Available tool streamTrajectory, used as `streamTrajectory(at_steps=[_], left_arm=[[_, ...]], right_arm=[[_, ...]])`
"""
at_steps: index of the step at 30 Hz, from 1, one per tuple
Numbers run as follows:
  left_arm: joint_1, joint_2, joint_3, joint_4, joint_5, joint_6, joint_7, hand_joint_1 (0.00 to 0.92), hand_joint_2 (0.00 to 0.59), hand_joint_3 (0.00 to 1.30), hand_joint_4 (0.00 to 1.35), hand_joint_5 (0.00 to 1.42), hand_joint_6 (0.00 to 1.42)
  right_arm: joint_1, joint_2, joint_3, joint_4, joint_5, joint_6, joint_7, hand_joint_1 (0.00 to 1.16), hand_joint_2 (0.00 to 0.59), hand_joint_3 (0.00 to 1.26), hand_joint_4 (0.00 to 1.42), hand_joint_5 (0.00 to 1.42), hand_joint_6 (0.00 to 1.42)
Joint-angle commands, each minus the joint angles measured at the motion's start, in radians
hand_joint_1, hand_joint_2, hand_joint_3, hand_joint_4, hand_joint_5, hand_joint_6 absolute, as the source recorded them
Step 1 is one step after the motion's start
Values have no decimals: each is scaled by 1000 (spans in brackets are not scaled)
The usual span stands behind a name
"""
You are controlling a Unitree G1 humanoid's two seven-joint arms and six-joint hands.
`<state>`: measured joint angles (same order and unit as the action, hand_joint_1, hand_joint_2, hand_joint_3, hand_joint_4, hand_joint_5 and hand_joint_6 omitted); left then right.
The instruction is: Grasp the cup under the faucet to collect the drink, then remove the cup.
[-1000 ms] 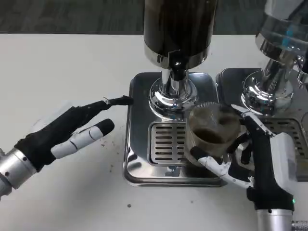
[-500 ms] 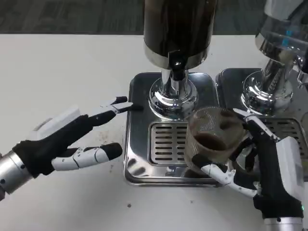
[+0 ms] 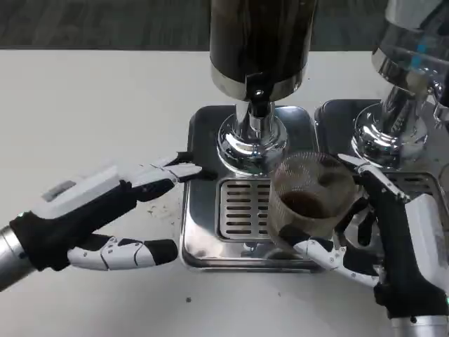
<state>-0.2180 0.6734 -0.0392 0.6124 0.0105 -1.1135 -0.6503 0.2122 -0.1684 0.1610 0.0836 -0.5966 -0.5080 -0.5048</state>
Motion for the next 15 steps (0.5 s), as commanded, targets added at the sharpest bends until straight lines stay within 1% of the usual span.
streamTrajectory(at_steps=[1, 5, 15], left_arm=[[46, 44, -3, -49, 3, -31, 4, 0, 152, 72, 0, 0, 2], [87, 72, 12, -102, 18, -51, 22, 0, 148, 32, 0, 0, 0], [180, 122, 35, -220, -7, -59, 43, 0, 148, 18, 0, 0, 0]], right_arm=[[24, 0, -18, -67, 24, -20, 10, 754, 200, 717, 794, 956, 1261], [55, 0, -27, -111, 26, -21, 30, 754, 200, 719, 794, 956, 1262], [130, 0, -35, -197, 37, -30, 72, 754, 200, 726, 794, 971, 1263]])
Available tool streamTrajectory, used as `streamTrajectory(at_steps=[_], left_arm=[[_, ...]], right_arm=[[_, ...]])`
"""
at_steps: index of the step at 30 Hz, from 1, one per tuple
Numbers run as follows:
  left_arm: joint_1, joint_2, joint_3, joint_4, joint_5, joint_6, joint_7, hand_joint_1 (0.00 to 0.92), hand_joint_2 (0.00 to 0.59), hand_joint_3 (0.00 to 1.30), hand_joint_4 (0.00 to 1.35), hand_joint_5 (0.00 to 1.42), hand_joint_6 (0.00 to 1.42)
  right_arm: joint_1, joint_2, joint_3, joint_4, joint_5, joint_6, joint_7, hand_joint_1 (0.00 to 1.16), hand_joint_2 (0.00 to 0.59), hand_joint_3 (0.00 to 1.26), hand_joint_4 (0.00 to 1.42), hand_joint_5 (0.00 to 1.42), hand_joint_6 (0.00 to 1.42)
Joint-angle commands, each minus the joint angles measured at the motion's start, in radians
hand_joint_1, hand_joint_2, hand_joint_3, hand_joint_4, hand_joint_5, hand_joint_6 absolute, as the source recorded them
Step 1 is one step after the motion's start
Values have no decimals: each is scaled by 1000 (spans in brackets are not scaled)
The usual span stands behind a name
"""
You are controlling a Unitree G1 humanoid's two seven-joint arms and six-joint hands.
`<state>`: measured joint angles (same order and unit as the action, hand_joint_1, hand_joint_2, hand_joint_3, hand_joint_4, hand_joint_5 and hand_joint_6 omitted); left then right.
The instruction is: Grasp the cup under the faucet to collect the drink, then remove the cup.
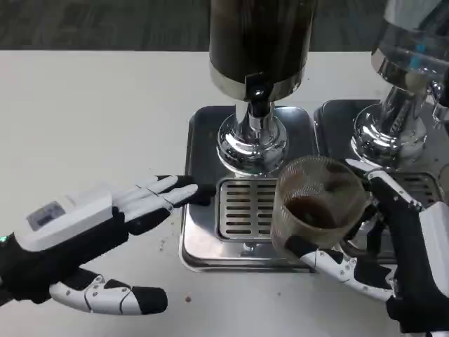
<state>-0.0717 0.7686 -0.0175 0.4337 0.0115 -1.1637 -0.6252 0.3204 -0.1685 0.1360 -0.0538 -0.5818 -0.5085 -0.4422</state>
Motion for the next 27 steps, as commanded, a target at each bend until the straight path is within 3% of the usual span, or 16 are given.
streamTrajectory(at_steps=[1, 11, 27], left_arm=[[42, 30, 16, -51, -8, -9, 20, 0, 148, 18, 0, 0, 0], [125, 84, 44, -131, -68, 3, 16, 0, 147, 16, 0, 0, 0], [213, 106, 59, -223, -119, 27, 8, 0, 147, 15, 0, 0, 0]], right_arm=[[31, -1, -11, -69, 24, -31, 15, 754, 200, 726, 794, 972, 1263], [138, -3, -35, -175, 45, -54, 46, 747, 208, 741, 812, 984, 1278], [248, 13, -56, -255, 58, -77, 71, 741, 207, 742, 813, 986, 1280]])
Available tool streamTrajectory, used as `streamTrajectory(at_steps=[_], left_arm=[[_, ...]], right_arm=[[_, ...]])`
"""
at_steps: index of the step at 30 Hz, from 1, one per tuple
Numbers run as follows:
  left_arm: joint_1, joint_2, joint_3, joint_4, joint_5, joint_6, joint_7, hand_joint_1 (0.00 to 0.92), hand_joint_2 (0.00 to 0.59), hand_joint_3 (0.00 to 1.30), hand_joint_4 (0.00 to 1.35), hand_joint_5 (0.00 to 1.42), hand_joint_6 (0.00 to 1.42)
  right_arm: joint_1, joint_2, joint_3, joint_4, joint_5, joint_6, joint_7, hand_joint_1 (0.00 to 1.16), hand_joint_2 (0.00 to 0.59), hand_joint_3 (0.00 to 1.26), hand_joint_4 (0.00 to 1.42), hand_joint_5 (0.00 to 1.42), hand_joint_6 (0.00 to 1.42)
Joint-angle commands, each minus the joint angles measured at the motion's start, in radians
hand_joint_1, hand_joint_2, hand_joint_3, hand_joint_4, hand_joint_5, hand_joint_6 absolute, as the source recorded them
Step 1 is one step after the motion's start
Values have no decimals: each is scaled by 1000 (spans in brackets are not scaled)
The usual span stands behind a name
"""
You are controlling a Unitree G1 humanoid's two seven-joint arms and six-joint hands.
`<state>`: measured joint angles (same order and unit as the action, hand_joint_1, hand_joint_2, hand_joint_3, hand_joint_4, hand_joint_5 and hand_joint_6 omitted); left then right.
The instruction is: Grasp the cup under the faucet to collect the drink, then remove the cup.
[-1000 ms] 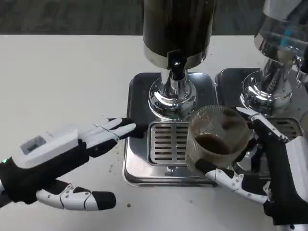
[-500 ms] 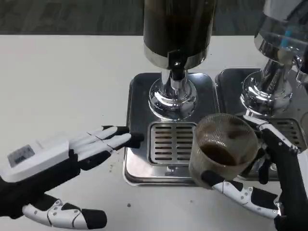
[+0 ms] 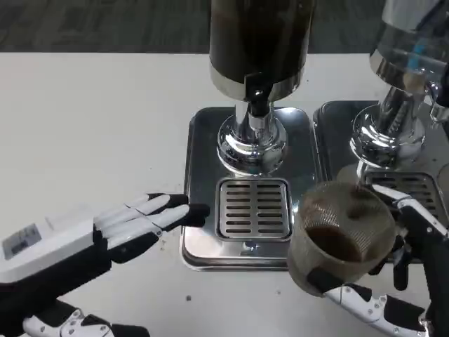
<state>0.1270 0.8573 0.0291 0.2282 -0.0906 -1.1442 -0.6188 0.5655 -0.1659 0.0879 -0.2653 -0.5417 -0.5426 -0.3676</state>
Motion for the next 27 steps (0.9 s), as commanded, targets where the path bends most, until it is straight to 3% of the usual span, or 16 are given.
streamTrajectory(at_steps=[1, 27], left_arm=[[15, 17, 13, -18, -17, 9, 1, 0, 147, 15, 0, 0, 0], [-3, 20, 3, -3, -29, 20, -12, 0, 147, 23, 0, 0, 0]], right_arm=[[5, 11, -8, -46, 17, -43, -2, 740, 207, 742, 813, 986, 1280], [2, 22, -17, -38, 19, -53, 8, 738, 208, 750, 824, 1008, 1298]])
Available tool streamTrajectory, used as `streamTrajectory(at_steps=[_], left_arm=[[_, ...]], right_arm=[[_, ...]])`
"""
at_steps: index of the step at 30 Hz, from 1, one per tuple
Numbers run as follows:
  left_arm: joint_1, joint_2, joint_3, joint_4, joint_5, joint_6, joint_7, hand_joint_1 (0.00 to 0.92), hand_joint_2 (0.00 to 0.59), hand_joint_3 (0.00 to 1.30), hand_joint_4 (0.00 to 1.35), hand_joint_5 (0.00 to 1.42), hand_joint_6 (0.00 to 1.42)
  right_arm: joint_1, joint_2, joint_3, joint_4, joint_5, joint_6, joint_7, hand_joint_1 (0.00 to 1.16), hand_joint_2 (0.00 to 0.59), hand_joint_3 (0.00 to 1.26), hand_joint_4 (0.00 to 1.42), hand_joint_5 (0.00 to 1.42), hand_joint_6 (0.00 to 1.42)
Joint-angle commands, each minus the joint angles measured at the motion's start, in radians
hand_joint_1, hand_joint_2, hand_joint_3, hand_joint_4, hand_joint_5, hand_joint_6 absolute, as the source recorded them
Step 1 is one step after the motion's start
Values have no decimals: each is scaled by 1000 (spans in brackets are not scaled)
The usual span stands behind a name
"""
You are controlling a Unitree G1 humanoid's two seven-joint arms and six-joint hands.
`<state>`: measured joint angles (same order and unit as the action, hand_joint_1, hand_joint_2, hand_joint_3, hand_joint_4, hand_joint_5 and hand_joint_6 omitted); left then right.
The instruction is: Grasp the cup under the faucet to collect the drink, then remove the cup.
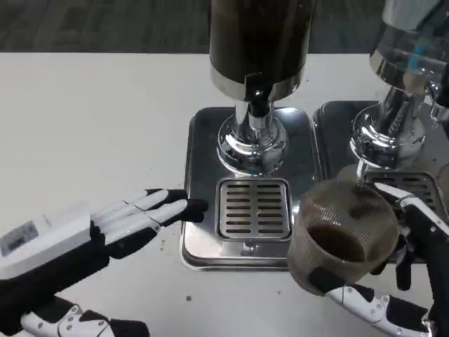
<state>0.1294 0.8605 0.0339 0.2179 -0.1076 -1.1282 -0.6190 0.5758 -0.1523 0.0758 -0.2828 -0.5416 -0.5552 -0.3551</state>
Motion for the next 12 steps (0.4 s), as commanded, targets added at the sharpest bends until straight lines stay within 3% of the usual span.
streamTrajectory(at_steps=[1, 12], left_arm=[[-5, 17, -2, 8, -13, 4, -12, 0, 147, 24, 0, 0, 0], [-4, 20, -9, 10, -22, 6, -18, 0, 147, 24, 0, 0, 0]], right_arm=[[-8, 9, -5, -20, 19, -40, -4, 738, 208, 750, 824, 1008, 1298], [-3, 13, -9, -19, 24, -40, -4, 742, 209, 765, 834, 1011, 1314]])
